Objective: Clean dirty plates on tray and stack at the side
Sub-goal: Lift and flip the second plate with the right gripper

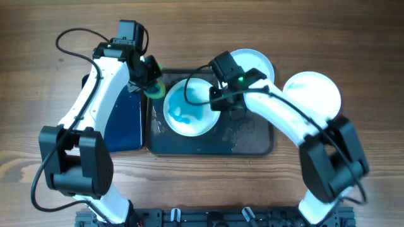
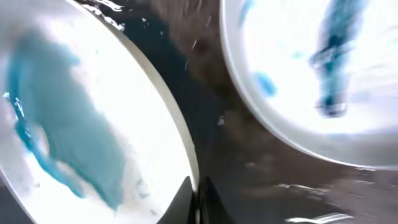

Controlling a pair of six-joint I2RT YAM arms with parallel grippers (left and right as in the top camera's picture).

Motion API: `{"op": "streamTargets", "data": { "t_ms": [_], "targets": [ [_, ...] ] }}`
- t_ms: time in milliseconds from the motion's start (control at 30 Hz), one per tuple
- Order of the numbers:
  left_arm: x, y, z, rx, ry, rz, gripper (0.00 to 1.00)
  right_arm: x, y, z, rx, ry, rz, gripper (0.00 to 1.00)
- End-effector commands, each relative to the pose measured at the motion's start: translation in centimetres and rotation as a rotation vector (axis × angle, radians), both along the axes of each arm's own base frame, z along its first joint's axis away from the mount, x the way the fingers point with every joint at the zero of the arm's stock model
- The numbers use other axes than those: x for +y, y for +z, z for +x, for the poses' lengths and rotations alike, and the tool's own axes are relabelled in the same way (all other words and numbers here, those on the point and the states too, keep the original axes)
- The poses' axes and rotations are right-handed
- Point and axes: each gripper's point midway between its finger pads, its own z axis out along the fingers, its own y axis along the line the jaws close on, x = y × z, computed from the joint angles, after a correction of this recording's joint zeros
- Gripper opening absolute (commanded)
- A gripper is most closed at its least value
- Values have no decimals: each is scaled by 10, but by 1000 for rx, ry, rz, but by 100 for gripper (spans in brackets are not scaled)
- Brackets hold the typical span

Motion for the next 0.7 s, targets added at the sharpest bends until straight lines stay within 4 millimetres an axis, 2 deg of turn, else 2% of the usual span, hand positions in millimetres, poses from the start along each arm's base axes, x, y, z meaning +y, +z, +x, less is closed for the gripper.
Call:
{"op": "streamTargets", "data": {
  "t_ms": [0,67,133,200,333,467,667],
  "targets": [
    [-6,8,12,-44,-18,-28,4,-33,66,18,-319,-36,-284,4],
    [-6,9,13,-50,-18,-28,4,-45,103,16,-485,-69,-445,4],
    [-6,9,13,-50,-18,-29,4,-49,134,11,-618,-88,-563,4],
    [-6,9,13,-48,-19,-28,4,-49,174,0,-798,-122,-715,4],
    [-6,8,12,-47,-19,-28,4,-46,226,-22,-1020,-172,-935,4],
    [-6,8,12,-47,-19,-28,4,-33,230,-27,-1018,-84,-995,4],
    [-6,8,12,-45,-19,-28,4,-25,238,-24,-1029,-79,-987,5]
  ]
}}
